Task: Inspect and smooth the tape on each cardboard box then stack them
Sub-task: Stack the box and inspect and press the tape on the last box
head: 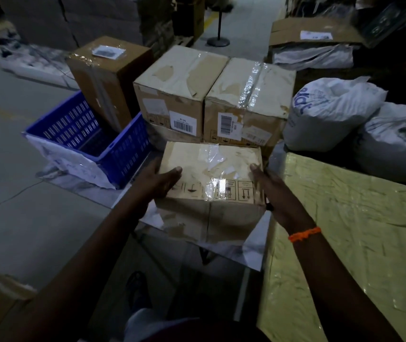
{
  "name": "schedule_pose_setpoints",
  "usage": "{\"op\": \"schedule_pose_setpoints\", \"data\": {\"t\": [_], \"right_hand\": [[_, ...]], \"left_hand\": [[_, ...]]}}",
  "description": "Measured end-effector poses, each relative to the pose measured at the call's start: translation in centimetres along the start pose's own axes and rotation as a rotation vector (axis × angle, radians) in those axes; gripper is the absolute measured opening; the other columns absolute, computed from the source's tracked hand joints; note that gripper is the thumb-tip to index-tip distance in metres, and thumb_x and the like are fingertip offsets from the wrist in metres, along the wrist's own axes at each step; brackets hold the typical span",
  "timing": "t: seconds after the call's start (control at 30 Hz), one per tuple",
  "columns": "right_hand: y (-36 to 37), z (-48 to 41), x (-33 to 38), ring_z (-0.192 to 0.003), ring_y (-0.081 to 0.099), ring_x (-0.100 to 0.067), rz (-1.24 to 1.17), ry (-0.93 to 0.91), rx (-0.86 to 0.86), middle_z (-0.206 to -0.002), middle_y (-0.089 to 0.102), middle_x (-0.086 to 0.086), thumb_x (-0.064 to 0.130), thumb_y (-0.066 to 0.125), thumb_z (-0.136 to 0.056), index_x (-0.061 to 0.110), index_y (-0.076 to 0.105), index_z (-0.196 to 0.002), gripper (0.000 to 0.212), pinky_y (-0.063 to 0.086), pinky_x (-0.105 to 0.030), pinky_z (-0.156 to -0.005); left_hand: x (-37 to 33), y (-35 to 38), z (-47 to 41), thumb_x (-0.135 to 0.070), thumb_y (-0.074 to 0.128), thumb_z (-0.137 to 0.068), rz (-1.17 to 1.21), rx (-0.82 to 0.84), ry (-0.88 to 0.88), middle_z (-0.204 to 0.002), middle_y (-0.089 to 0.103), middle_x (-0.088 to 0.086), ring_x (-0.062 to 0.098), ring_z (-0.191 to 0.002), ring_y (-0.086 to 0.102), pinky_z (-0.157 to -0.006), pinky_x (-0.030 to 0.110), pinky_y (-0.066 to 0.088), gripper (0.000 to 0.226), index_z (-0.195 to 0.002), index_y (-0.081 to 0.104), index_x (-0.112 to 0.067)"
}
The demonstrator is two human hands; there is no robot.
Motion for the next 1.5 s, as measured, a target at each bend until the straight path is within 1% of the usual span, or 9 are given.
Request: {"op": "schedule_pose_setpoints", "data": {"t": [0.1, 0.2, 0.3, 0.43, 0.57, 0.73, 1.1, 1.27, 1.5], "right_hand": [[1.2, -0.8, -0.3, -0.118, 0.068, -0.017, 0.002, 0.008, 0.065, -0.133, 0.069, 0.007, 0.079, 0.070, -0.076, 0.041, 0.063, -0.133, 0.069, 0.054, -0.046, -0.103], [2.3, -1.2, -0.7, -0.099, 0.071, -0.016, -0.087, 0.042, 0.057, -0.114, 0.074, 0.003, 0.085, 0.071, -0.065, 0.036, 0.063, -0.131, 0.082, 0.060, -0.037, -0.083], [3.4, -1.9, -1.0, -0.114, 0.069, -0.028, -0.188, 0.107, 0.069, -0.131, 0.071, -0.005, 0.091, 0.068, -0.062, 0.031, 0.058, -0.144, 0.102, 0.054, -0.047, -0.099], [4.9, -1.6, -1.1, -0.113, 0.071, -0.031, -0.211, 0.091, 0.098, -0.119, 0.076, -0.010, 0.070, 0.074, -0.077, 0.022, 0.070, -0.129, 0.071, 0.056, -0.052, -0.097], [5.8, -1.4, -2.6, -0.103, 0.074, -0.024, -0.040, 0.049, 0.159, -0.113, 0.075, -0.003, 0.025, 0.075, -0.094, 0.024, 0.064, -0.123, 0.031, 0.061, -0.048, -0.091], [3.9, 0.0, -6.7, -0.109, 0.069, -0.019, 0.066, -0.013, 0.101, -0.123, 0.070, -0.001, 0.002, 0.069, -0.092, 0.023, 0.057, -0.139, 0.053, 0.058, -0.033, -0.083], [4.1, 0.7, -11.8, -0.102, 0.059, -0.006, 0.473, -0.162, -0.108, -0.131, 0.055, -0.002, 0.011, 0.075, -0.092, 0.009, 0.050, -0.143, 0.056, 0.043, 0.000, -0.079], [8.1, -3.6, -11.1, -0.150, 0.033, -0.037, 0.988, -0.521, -0.051, -0.162, 0.035, -0.022, 0.043, 0.055, -0.098, 0.004, 0.040, -0.155, 0.071, 0.031, -0.052, -0.119], [10.8, -9.0, -8.8, -0.158, 0.019, -0.029, 1.326, -0.504, 0.067, -0.169, 0.025, -0.012, 0.060, 0.017, -0.099, 0.009, 0.032, -0.160, 0.081, 0.008, -0.059, -0.124]], "left_hand": [[0.4, -0.7, 0.3, -0.030, 0.067, -0.096, 0.027, 0.061, -0.058, -0.117, 0.064, -0.003, 0.009, -0.099, 0.064, -0.066, 0.016, 0.051, 0.048, -0.139, 0.047, -0.025], [1.4, -2.2, 1.4, -0.038, 0.064, -0.097, 0.086, -0.062, -0.058, -0.114, 0.060, -0.002, 0.016, -0.097, 0.063, -0.066, 0.026, 0.053, 0.043, -0.135, 0.047, -0.026], [2.8, -4.7, 2.6, -0.063, 0.058, -0.091, 0.183, -0.186, -0.002, -0.123, 0.062, 0.006, 0.024, -0.103, 0.063, -0.075, 0.039, 0.053, 0.057, -0.128, 0.057, -0.021], [3.9, -5.3, 4.4, -0.072, 0.048, -0.091, 0.509, -0.337, 0.001, -0.107, 0.072, 0.002, 0.014, -0.089, 0.070, -0.065, 0.029, 0.056, 0.061, -0.114, 0.068, -0.020], [6.9, -3.7, 5.4, -0.061, 0.050, -0.093, 0.464, -0.351, -0.061, -0.121, 0.069, -0.004, 0.016, -0.112, 0.063, -0.086, 0.037, 0.052, 0.044, -0.119, 0.066, -0.029], [12.1, -1.2, 6.5, -0.014, 0.066, -0.096, 0.398, -0.349, -0.093, -0.097, 0.078, -0.004, 0.018, -0.095, 0.072, -0.069, 0.029, 0.057, 0.014, -0.109, 0.064, -0.017], [16.6, -0.3, 5.6, -0.030, 0.083, -0.085, -0.095, -0.352, -0.046, -0.131, 0.061, 0.001, 0.017, -0.120, 0.061, -0.093, 0.039, 0.058, 0.057, -0.132, 0.053, -0.020], [12.6, 0.2, 1.2, -0.045, 0.065, -0.096, -0.750, -0.196, 0.143, -0.168, 0.020, 0.001, 0.021, -0.153, 0.023, -0.122, 0.051, 0.030, 0.075, -0.158, 0.028, -0.025], [12.0, 1.7, -5.7, -0.058, 0.026, -0.106, -1.088, -0.109, 0.164, -0.172, -0.006, 0.002, 0.019, -0.157, -0.009, -0.123, 0.045, -0.008, 0.072, -0.164, 0.003, -0.021]]}}
Point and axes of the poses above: each hand's wrist, its own z-axis away from the middle knuckle, its own y-axis out of the palm, x = y × z, the point moved 1 cm from there along -z, towards the middle knuckle
